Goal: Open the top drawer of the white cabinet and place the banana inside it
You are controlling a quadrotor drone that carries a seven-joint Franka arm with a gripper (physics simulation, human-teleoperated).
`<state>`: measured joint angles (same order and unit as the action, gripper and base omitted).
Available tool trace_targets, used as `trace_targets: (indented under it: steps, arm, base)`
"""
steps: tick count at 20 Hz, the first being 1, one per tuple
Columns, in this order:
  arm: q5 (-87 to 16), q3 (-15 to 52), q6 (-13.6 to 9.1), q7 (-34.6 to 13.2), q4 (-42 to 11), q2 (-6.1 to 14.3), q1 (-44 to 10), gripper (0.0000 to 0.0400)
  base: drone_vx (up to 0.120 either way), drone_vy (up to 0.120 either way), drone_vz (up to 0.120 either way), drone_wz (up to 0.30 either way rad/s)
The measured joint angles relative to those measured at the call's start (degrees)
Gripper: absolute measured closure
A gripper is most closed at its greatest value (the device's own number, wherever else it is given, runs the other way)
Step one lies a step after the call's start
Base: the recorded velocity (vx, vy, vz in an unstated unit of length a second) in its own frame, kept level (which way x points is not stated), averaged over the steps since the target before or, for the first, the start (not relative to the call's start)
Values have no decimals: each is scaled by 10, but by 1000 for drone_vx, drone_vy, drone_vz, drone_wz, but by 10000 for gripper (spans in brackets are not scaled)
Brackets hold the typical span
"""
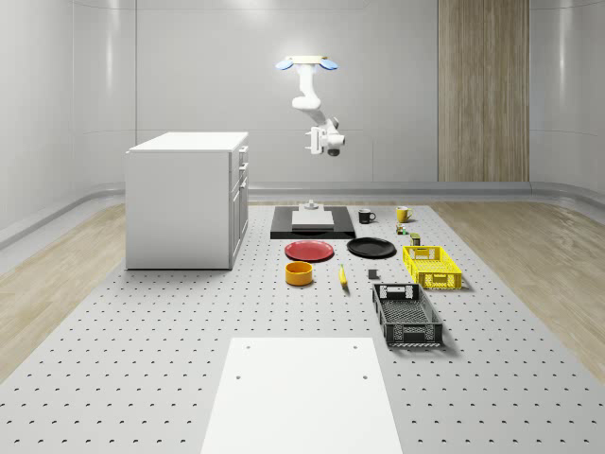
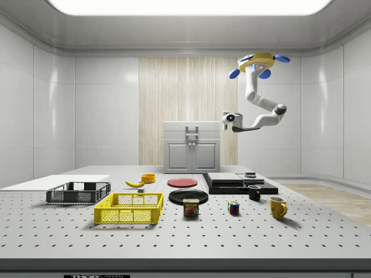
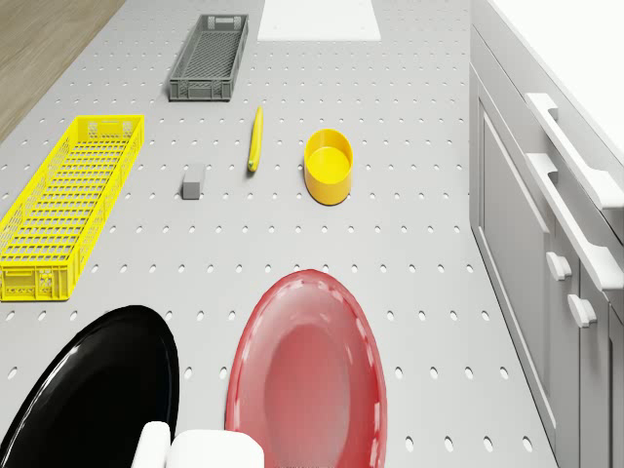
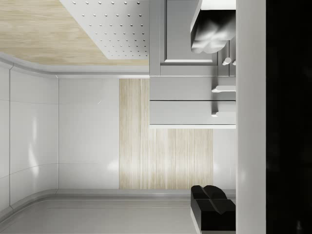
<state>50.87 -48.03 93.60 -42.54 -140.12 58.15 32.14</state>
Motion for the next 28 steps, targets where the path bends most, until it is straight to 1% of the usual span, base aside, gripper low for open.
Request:
trace_targets:
  steps: [14,18,25,28]
  arm:
    - [-20,-9,24,-17,-3,26,26,0]
    - [-26,-11,30,-21,-4,33,32,0]
    - [-34,-15,39,-29,-6,44,42,0]
    - [-38,-16,43,-31,-6,48,46,0]
  base:
    - [120,-120,0,0]
    - [120,-10,0,0]
    - [120,-114,0,0]
    - [120,0,0,0]
